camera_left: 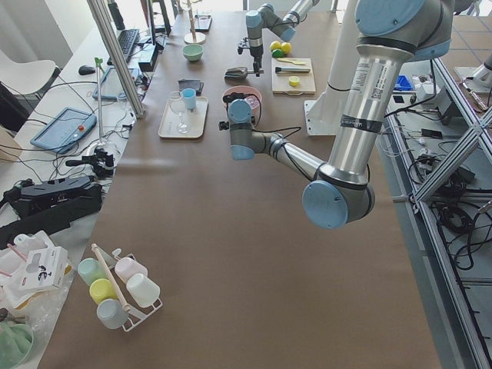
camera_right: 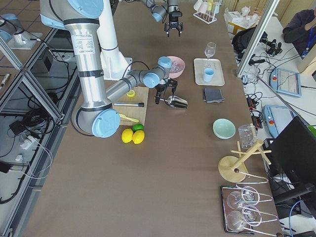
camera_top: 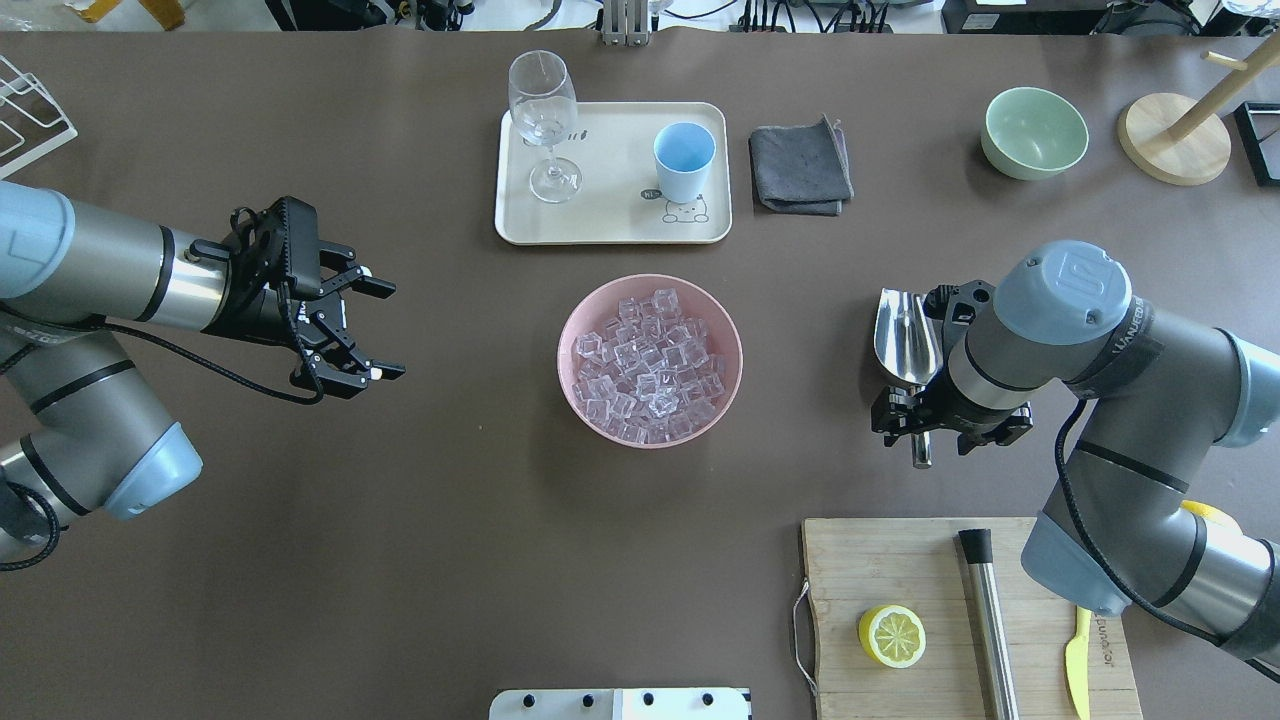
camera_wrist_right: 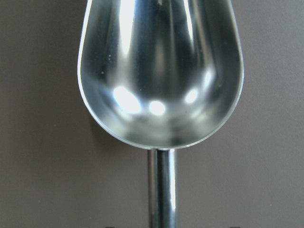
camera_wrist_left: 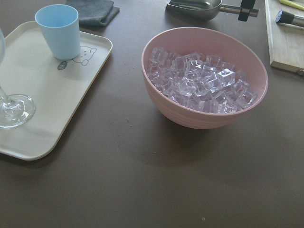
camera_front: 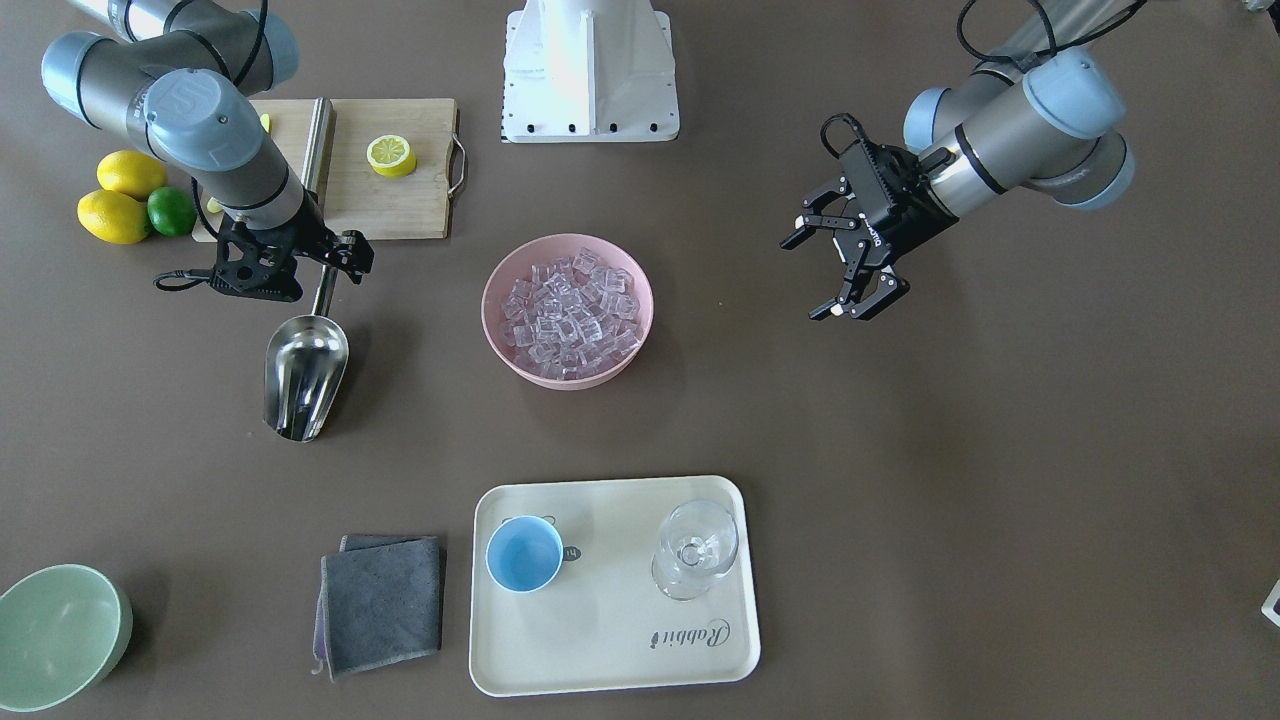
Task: Put ice in cup with scoop
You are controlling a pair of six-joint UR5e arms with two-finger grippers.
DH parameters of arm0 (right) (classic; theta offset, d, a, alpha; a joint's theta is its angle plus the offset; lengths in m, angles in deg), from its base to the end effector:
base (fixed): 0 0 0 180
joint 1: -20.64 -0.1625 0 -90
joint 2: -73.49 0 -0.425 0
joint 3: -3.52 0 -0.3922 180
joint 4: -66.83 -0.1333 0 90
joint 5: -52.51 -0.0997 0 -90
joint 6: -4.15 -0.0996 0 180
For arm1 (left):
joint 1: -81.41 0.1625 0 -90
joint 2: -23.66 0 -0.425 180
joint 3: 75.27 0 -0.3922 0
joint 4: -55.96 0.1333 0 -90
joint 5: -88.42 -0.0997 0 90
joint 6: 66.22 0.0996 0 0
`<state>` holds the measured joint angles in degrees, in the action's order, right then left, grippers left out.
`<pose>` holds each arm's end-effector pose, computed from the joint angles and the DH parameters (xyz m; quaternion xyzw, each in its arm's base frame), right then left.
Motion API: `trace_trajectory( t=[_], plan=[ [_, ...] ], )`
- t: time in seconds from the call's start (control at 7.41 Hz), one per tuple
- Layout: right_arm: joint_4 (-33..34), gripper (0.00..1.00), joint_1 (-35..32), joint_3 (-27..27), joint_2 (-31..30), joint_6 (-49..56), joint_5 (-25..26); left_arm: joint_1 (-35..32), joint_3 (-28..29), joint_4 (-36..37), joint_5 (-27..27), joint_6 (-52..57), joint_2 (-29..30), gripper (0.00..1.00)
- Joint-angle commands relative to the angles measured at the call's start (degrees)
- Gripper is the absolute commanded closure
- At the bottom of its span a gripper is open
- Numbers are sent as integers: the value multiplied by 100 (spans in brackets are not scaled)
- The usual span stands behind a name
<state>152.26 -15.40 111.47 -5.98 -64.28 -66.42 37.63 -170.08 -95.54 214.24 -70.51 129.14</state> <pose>-0.3975 -0.3945 0.4120 -0.0771 -0.3567 0.0464 0.9299 0.3636 -0.4523 0.3489 0.4642 0.4760 0.4454 0.5996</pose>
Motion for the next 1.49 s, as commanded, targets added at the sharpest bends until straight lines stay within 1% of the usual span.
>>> trace_trajectory(
  t=[0.0,0.14,0.27,0.41,0.54,0.68,0.81,1.08,1.35],
  plan=[
    [0,17,1,-37,37,-39,-8,360,314,-363,-287,552,69,1],
    [0,22,1,-11,37,-65,-17,510,358,-328,-296,543,191,1],
    [8,31,1,-11,37,-66,-17,633,384,-337,-313,526,244,1],
    [8,60,1,-11,37,-92,-17,669,385,-371,-313,526,280,1],
    [0,92,1,-11,37,-153,-17,669,367,-450,-357,534,315,1],
    [-9,100,1,-11,28,-162,-8,704,402,-625,-775,535,359,1],
    [-9,100,1,15,28,-345,-8,835,402,-653,-1066,526,403,1],
    [8,100,1,15,19,-347,-17,915,534,-653,-1043,517,429,1],
    [26,100,-17,111,2,-268,-174,968,910,-662,-973,333,692,1]
  ],
)
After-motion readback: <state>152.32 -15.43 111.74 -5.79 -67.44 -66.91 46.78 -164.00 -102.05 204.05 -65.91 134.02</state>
